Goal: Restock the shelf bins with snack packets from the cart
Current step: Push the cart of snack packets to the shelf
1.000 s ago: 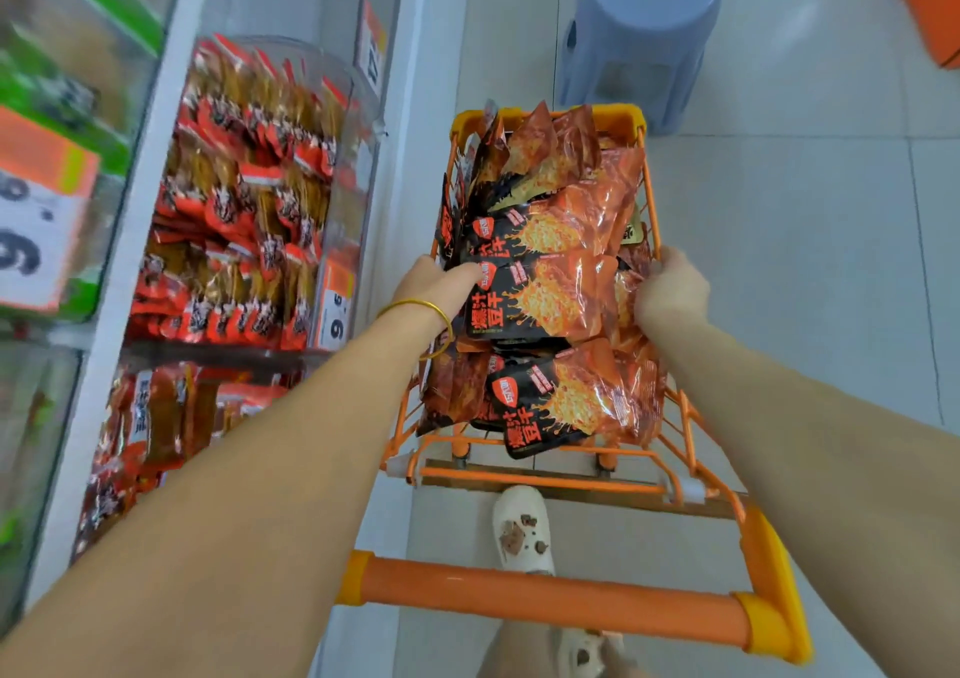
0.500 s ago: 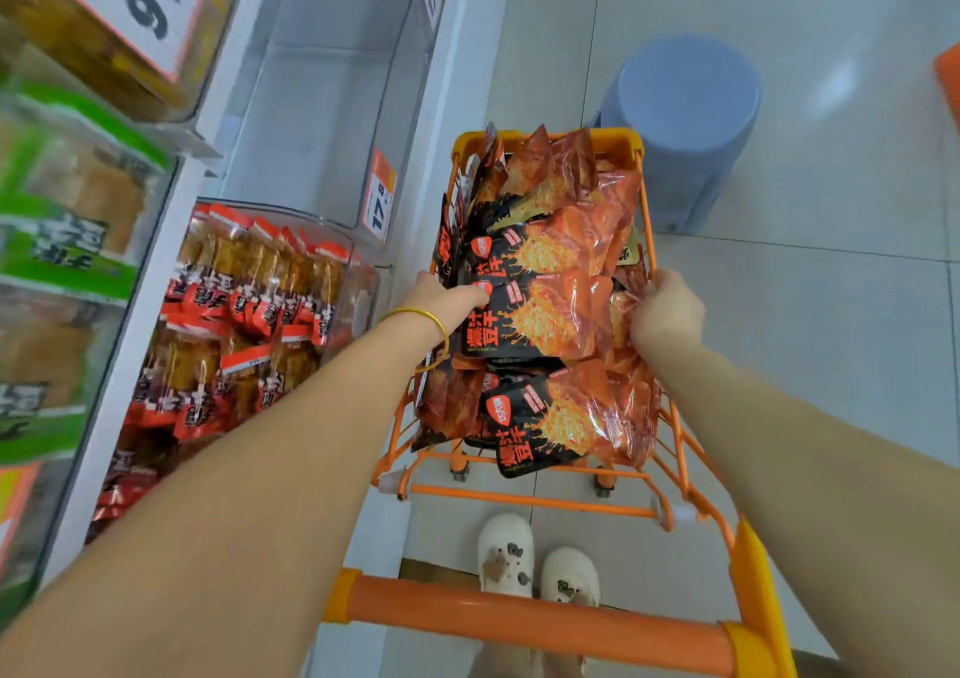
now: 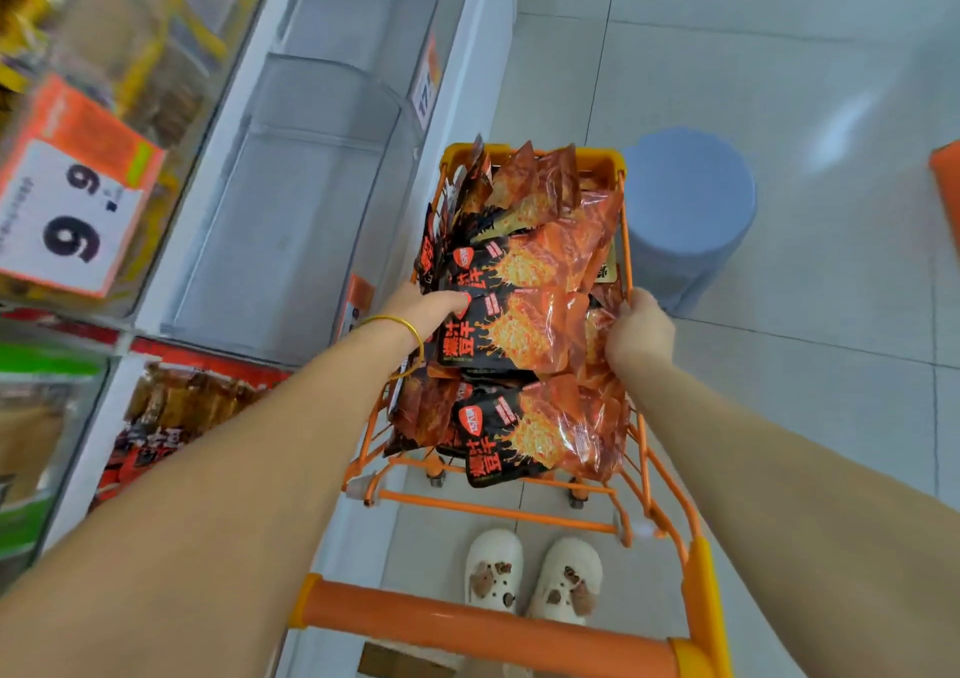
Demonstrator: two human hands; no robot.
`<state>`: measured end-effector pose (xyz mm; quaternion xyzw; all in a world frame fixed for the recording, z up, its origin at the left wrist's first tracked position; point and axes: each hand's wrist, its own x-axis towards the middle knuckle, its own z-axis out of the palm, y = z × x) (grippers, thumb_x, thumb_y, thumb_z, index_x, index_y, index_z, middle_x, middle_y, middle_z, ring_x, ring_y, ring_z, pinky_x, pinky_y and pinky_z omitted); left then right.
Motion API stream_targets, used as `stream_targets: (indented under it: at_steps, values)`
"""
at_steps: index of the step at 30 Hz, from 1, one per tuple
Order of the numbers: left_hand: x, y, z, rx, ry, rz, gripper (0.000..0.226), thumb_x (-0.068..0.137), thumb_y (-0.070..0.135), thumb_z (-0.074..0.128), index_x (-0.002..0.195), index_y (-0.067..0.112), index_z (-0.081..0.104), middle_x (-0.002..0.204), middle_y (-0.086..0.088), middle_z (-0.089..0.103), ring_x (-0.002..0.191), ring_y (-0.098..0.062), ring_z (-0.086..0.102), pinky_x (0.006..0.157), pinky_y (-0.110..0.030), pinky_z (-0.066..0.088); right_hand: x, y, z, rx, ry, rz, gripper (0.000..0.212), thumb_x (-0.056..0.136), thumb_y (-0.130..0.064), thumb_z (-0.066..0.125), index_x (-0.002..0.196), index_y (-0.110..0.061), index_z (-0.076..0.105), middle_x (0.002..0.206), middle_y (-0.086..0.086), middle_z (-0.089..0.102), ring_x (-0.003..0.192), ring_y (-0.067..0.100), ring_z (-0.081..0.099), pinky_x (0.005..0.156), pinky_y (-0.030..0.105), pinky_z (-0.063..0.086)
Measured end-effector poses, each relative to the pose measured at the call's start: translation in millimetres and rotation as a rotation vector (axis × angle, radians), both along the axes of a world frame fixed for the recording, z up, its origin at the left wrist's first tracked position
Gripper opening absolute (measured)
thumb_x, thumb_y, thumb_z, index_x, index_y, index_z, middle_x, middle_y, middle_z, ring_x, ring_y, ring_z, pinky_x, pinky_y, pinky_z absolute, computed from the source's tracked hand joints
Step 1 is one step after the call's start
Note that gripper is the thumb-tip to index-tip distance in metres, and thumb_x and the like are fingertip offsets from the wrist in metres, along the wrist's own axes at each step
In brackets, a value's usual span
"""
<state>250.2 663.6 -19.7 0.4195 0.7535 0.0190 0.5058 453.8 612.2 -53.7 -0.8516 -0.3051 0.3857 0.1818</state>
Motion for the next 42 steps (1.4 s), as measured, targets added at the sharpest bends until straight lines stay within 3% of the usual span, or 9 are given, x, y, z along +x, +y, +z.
stream_targets:
  at_steps: [8,11,15,21,25,29,35,38,42]
  values:
    - [17,56,1,0.037,0.007,0.069,0.077,0.085,0.045,0.059,0.144,0.006,0.026,0.147,-0.011,0.035,0.132,-0.029,0.036,0.101,-0.036,0.032,17,59,2,-0.017,0.039,0.057,0.029,0.095,-0.006,0.029,0.116,-0.002,0.049,0.11,0.019,0.057,0.097,0.034,0.053,0.074,0.032,0.035]
    - [21,77,1,0.036,0.0,0.088,0.076,0.087,0.044,0.058,0.143,0.006,0.025,0.147,-0.011,0.035,0.132,-0.028,0.036,0.101,-0.036,0.032,21,81,2,-0.023,0.058,0.059,0.029,0.096,-0.006,0.028,0.116,-0.002,0.048,0.107,0.017,0.058,0.088,0.027,0.048,0.073,0.032,0.034]
    - [26,104,-1,0.049,0.002,0.104,0.07,0.084,0.043,0.061,0.139,0.008,0.035,0.14,-0.009,0.044,0.126,-0.027,0.043,0.098,-0.035,0.034,27,106,0,-0.034,0.044,0.079,0.028,0.097,-0.003,0.026,0.115,-0.002,0.048,0.083,0.003,0.048,0.083,0.025,0.046,0.069,0.031,0.032]
    - [38,142,-2,0.034,0.104,0.11,0.078,0.083,0.046,0.062,0.143,0.008,0.031,0.145,-0.009,0.038,0.13,-0.028,0.039,0.101,-0.036,0.033,45,145,0,-0.051,0.121,0.156,0.024,0.097,-0.006,0.028,0.113,-0.006,0.047,0.085,0.002,0.047,0.071,0.019,0.044,0.057,0.03,0.031]
    - [51,163,0,0.005,0.195,0.125,0.087,0.081,0.049,0.064,0.145,0.004,0.025,0.15,-0.012,0.03,0.135,-0.028,0.032,0.106,-0.035,0.029,64,170,-5,-0.076,0.197,0.281,0.022,0.096,-0.01,0.03,0.109,-0.01,0.048,0.088,0.005,0.052,0.072,0.022,0.046,0.063,0.03,0.034]
    - [58,183,2,-0.017,0.229,0.176,0.093,0.079,0.045,0.068,0.146,0.003,0.02,0.153,-0.012,0.024,0.139,-0.028,0.026,0.11,-0.035,0.025,80,197,-12,-0.123,0.173,0.447,0.021,0.098,-0.015,0.034,0.11,-0.008,0.05,0.083,0.002,0.049,0.059,0.011,0.04,0.048,0.025,0.028]
    - [55,199,-3,-0.054,0.242,0.171,0.092,0.076,0.048,0.069,0.144,0.003,0.026,0.149,-0.012,0.031,0.135,-0.028,0.032,0.107,-0.035,0.031,89,218,-11,-0.186,0.132,0.569,0.026,0.097,-0.022,0.038,0.115,-0.008,0.051,0.106,0.01,0.061,0.08,0.027,0.056,0.064,0.031,0.04]
    - [59,203,2,-0.059,0.253,0.169,0.086,0.077,0.049,0.068,0.141,0.005,0.031,0.145,-0.013,0.037,0.13,-0.029,0.038,0.102,-0.034,0.035,93,231,-4,-0.288,0.07,0.738,0.035,0.097,-0.031,0.038,0.12,-0.007,0.049,0.118,0.014,0.059,0.106,0.035,0.055,0.081,0.036,0.043]
    - [66,208,15,-0.055,0.265,0.169,0.079,0.078,0.046,0.068,0.139,0.007,0.036,0.142,-0.013,0.042,0.128,-0.028,0.041,0.097,-0.031,0.036,100,272,37,-0.463,-0.261,1.367,0.036,0.101,-0.033,0.034,0.115,-0.008,0.057,0.114,0.013,0.063,0.105,0.033,0.059,0.082,0.035,0.047]
